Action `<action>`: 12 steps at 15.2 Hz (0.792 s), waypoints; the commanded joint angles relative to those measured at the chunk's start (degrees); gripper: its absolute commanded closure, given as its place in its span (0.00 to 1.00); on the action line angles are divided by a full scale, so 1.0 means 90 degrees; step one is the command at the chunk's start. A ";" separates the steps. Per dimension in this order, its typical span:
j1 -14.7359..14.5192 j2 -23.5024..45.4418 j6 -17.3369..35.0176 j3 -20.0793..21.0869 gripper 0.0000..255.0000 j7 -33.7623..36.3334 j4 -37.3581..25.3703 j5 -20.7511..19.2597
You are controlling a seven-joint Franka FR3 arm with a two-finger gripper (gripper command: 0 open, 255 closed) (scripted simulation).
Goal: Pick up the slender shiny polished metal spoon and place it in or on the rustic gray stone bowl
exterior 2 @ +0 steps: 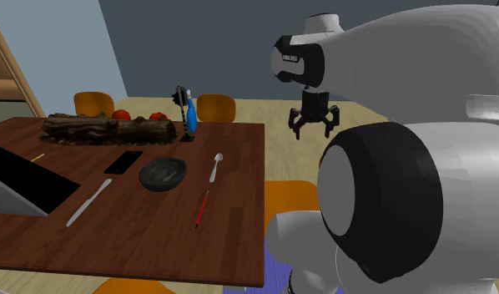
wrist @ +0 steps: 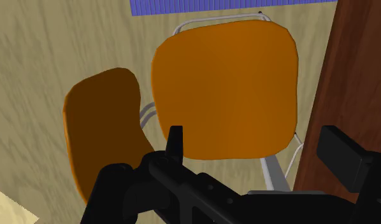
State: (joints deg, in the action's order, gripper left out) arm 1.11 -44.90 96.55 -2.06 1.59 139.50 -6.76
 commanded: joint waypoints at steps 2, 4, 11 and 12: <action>-0.0053 0.0047 0.0120 0.0126 0.00 0.0149 0.0068 0.0071; -0.0160 0.0169 0.0368 0.0380 0.00 0.0446 0.0181 0.0209; -0.0483 0.0893 0.1279 0.1287 0.00 0.1482 0.0315 0.0594; -0.0521 0.1031 0.1410 0.1417 0.00 0.1632 0.0300 0.0628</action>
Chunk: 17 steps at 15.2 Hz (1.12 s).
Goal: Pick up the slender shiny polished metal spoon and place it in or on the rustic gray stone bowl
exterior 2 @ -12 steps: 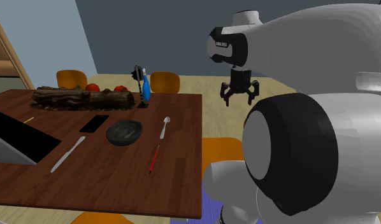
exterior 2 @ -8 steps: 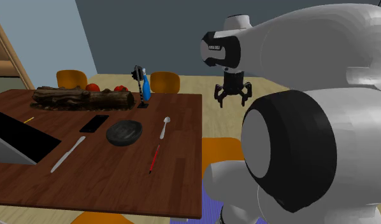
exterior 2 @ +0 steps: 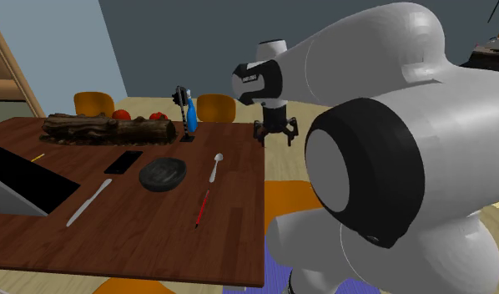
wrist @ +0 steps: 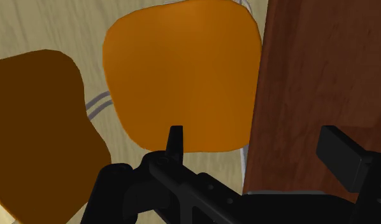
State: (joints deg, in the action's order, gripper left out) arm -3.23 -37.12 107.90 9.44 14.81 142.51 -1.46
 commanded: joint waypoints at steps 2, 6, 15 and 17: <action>-0.0100 0.0470 0.0409 0.0400 0.00 0.0468 -0.0090 0.0088; -0.0172 0.1160 0.0903 0.0929 0.00 0.1102 -0.0306 0.0085; -0.0178 0.3098 0.1721 0.2047 0.00 0.2792 -0.1291 -0.0655; -0.0203 0.3599 0.1809 0.2240 0.00 0.3231 -0.1606 -0.0984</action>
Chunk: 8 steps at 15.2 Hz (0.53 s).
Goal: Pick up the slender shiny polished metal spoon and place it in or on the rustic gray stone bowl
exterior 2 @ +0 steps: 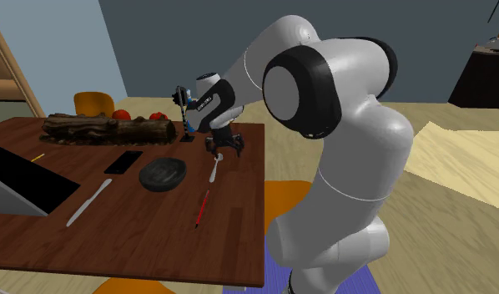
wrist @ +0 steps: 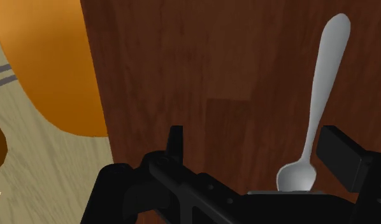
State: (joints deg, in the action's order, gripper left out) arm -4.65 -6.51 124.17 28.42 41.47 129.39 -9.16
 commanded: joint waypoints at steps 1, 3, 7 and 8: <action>-0.0075 0.0457 0.0027 0.0210 0.00 0.0492 -0.0319 -0.0313; -0.0160 0.0990 0.0044 0.0338 0.00 0.0940 -0.0690 -0.0707; -0.0342 0.1624 0.0080 0.0367 0.00 0.1428 -0.1098 -0.1187; -0.0342 0.1674 0.0150 0.0352 0.00 0.1459 -0.1066 -0.1235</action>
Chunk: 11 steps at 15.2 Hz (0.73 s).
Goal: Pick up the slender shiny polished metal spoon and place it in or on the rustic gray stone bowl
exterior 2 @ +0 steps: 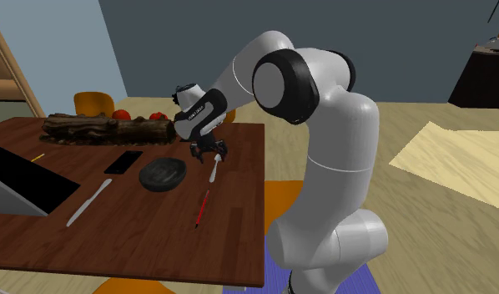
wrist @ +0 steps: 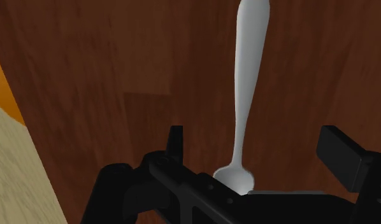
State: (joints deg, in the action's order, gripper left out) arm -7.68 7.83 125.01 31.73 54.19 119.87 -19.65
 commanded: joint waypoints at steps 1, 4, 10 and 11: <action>-0.0006 0.0131 0.0126 -0.0032 0.00 0.0077 0.0023 -0.0119; -0.0009 0.0290 0.0329 -0.0083 0.00 0.0177 0.0105 -0.0274; -0.0013 0.0377 0.0433 -0.0113 0.00 0.0232 0.0143 -0.0360; -0.0013 0.0377 0.0433 -0.0113 0.00 0.0232 0.0143 -0.0360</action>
State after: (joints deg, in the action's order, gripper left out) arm -7.79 11.21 128.90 30.71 56.28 121.15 -22.88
